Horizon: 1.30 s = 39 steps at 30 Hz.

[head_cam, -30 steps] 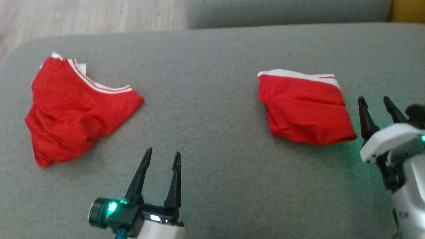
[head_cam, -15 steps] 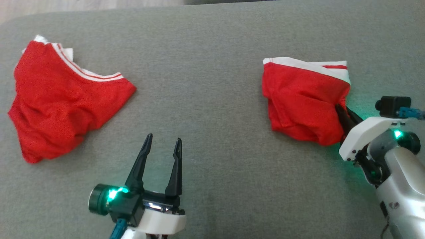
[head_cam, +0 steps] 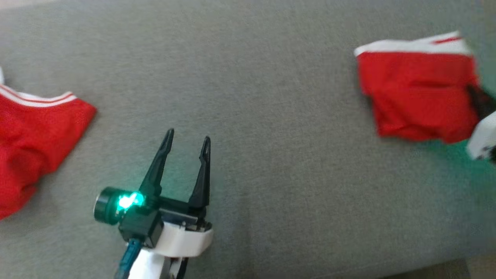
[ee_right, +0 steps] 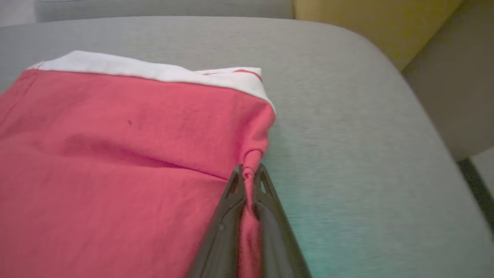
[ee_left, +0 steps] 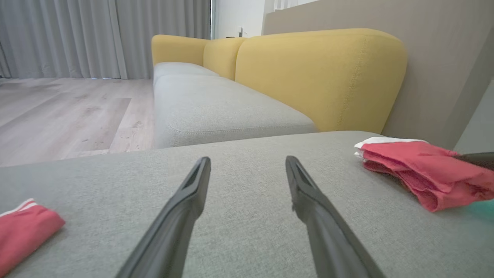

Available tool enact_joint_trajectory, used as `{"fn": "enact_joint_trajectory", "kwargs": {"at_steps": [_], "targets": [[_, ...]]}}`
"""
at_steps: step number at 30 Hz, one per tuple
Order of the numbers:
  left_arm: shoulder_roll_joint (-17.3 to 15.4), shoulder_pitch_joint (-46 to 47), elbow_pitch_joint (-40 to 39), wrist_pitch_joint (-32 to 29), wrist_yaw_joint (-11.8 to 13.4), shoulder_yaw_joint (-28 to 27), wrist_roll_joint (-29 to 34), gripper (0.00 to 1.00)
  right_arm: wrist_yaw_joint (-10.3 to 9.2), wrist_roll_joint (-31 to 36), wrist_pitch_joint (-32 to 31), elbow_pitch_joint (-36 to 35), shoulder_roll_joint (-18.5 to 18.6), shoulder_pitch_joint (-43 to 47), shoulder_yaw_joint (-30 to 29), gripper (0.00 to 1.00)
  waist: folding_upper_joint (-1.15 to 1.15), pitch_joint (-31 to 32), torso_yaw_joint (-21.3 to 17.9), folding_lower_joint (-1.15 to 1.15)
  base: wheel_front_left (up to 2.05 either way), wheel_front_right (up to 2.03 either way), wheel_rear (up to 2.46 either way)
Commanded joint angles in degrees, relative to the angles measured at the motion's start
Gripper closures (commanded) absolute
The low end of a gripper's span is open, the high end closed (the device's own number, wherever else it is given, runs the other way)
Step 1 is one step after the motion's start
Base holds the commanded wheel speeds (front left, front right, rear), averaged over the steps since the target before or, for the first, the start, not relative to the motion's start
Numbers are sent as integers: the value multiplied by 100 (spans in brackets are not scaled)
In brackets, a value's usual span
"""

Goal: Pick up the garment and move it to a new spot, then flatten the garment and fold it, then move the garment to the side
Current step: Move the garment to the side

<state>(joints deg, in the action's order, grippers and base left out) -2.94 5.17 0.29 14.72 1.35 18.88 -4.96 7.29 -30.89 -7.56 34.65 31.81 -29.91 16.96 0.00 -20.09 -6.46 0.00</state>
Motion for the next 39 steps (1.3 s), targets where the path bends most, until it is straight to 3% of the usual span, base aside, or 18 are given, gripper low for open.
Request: {"fn": "enact_joint_trajectory", "kwargs": {"at_steps": [1, 9, 18, 19, 20, 30, 34, 39], "targets": [[-18, 199, -221, 28, -50, -185, 78, 0, 20, 102, 55, -134, 321, -150, -76, 100, 0, -347, -280, 0, 0, 0, 0], [-80, 534, -331, 28, -241, -229, 233, 0, 20, 911, 240, 176, 771, -723, -520, 100, 0, -902, -458, 0, 0, 0, 0], [-93, 690, -371, 28, -342, -258, 286, 0, 20, 2461, 729, 521, 765, -1162, -1263, 100, 0, -1124, -408, 0, 0, 0, 0], [-92, 702, -364, 28, -349, -259, 289, 0, 20, 2662, 789, 558, 713, -1184, -1403, 69, 0, -1126, -396, 0, 0, 0, 0], [-90, 714, -355, 28, -357, -257, 289, 0, 20, 2863, 860, 586, 651, -1197, -1559, 0, 0, -1121, -378, 0, 0, 0, 0], [-49, 668, -196, 28, -295, -248, 225, 0, 20, 3957, 1417, 461, -355, -869, -2525, 0, 0, -625, -176, 0, 0, 0, 0], [-29, 527, -23, 28, -252, -247, 118, 0, 20, 3978, 1756, 268, -925, -518, -2317, 0, 0, -185, -91, 0, 0, 0, 0], [-8, 289, 256, 28, -140, -274, -70, 0, 20, 3508, 2100, 33, -1577, 103, -1631, 0, 0, 429, 59, 0, 0, 0, 0]]}}
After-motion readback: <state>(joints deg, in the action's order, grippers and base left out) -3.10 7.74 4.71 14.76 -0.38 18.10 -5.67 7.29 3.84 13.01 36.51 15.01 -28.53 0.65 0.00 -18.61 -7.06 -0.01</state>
